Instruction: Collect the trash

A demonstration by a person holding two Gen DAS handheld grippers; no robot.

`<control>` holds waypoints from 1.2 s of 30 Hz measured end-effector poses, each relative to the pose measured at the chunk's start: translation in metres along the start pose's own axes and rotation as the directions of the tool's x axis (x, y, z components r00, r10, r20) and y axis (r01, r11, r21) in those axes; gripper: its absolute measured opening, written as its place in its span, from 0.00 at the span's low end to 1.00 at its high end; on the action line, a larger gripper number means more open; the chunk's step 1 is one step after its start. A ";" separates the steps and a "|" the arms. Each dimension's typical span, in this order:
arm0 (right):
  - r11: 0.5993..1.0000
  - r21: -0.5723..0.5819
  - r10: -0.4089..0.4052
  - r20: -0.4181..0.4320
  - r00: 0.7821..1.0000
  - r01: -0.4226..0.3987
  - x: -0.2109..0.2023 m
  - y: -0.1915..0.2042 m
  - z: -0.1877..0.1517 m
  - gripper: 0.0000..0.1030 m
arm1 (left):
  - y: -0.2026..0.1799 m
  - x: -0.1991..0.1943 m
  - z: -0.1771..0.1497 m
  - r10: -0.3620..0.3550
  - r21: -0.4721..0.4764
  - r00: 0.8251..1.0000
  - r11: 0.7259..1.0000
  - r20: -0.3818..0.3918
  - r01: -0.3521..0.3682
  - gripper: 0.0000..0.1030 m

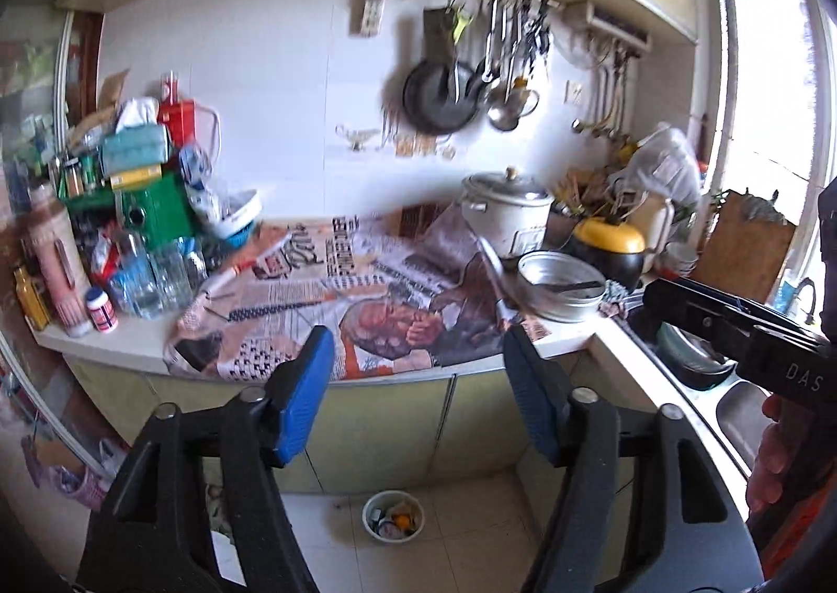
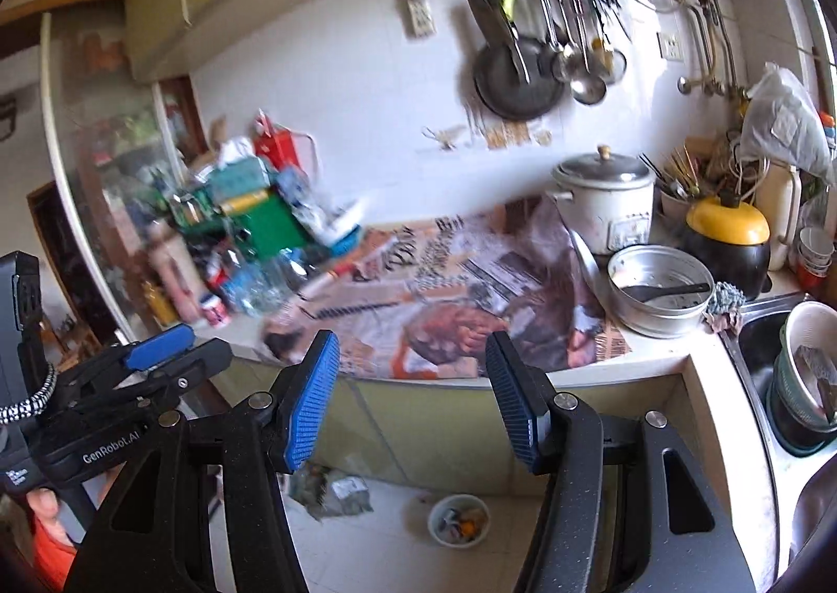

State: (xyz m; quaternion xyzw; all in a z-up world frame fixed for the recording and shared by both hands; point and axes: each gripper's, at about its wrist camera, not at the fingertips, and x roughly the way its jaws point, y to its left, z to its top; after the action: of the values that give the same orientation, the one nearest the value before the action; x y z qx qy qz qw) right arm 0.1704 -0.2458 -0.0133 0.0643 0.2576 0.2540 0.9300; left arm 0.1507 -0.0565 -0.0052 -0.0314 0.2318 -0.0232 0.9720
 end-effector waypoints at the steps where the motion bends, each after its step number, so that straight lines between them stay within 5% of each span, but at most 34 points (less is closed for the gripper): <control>1: 1.000 -0.005 -0.001 0.015 1.000 0.001 -0.009 0.007 0.000 0.53 | 0.002 -0.014 0.001 -0.002 0.006 1.000 1.000 0.012 0.002 0.77; 5: 1.000 -0.011 -0.017 0.073 0.997 0.018 -0.046 0.033 -0.006 0.67 | 0.013 -0.061 -0.006 0.003 0.002 0.998 1.000 0.063 -0.003 0.97; 8: 0.999 -0.011 -0.039 0.097 0.994 0.040 -0.063 0.048 -0.011 0.73 | 0.021 -0.092 -0.012 0.007 0.002 0.997 1.000 0.077 -0.007 0.99; 13: 0.998 -0.010 -0.065 0.135 0.989 0.067 -0.086 0.069 -0.022 1.00 | 0.028 -0.124 -0.025 0.020 0.009 0.996 1.000 0.088 -0.020 0.99; 36: 0.994 -0.068 -0.078 0.082 0.994 0.084 -0.105 0.100 -0.045 1.00 | 0.028 -0.153 -0.044 0.006 0.005 0.996 1.000 0.088 -0.006 0.99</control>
State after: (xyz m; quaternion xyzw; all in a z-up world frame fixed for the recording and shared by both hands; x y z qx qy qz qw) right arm 0.0257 -0.2134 0.0195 0.0306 0.2137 0.2223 0.9508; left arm -0.0047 -0.0215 0.0226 -0.0291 0.1888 -0.0194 0.9814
